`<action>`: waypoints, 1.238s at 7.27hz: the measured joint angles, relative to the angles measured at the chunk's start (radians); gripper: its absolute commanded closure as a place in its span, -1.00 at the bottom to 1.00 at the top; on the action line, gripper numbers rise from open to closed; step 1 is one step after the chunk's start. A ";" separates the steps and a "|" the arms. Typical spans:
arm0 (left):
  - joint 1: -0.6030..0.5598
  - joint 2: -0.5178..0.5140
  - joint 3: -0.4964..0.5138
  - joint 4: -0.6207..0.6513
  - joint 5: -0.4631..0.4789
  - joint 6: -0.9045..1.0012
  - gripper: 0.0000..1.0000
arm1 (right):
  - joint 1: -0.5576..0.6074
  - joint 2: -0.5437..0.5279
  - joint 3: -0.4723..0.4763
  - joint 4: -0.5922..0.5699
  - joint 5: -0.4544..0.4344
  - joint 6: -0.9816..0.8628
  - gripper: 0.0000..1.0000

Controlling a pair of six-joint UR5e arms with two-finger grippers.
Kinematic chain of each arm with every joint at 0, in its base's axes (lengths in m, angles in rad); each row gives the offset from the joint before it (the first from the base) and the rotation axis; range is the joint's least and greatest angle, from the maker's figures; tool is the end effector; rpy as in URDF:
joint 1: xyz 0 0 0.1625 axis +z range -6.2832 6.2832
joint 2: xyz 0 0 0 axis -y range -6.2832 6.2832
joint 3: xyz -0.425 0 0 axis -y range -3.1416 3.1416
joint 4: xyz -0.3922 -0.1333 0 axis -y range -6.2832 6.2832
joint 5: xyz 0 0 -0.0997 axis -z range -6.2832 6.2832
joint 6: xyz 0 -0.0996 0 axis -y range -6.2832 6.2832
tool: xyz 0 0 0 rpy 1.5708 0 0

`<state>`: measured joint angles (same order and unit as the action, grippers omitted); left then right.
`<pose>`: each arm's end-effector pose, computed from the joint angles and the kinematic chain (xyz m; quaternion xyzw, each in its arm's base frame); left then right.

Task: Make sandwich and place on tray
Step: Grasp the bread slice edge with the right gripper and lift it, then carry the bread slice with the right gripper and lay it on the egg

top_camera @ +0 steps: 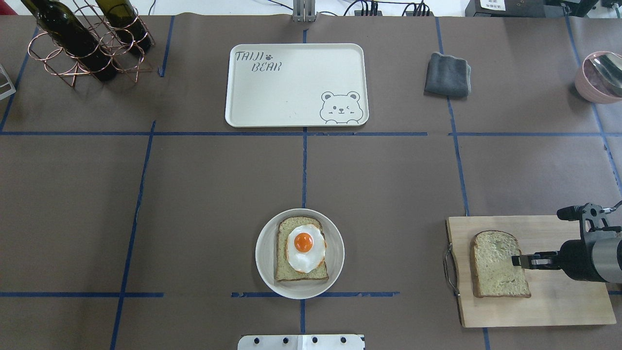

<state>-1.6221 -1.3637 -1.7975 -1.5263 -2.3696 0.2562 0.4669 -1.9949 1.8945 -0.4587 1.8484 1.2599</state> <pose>-0.0825 -0.3990 0.6427 0.0482 0.3860 0.0894 0.9169 -0.2643 -0.2519 0.5554 0.0700 -0.4899 0.0007 0.8689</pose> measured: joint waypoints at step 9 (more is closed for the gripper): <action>-0.001 -0.003 0.000 0.000 0.001 0.000 -1.00 | 0.006 0.086 0.109 -0.005 0.020 0.018 1.00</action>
<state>-1.6228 -1.3664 -1.7978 -1.5263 -2.3685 0.2562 0.4733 -1.9093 2.0039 -0.4633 1.8686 1.2779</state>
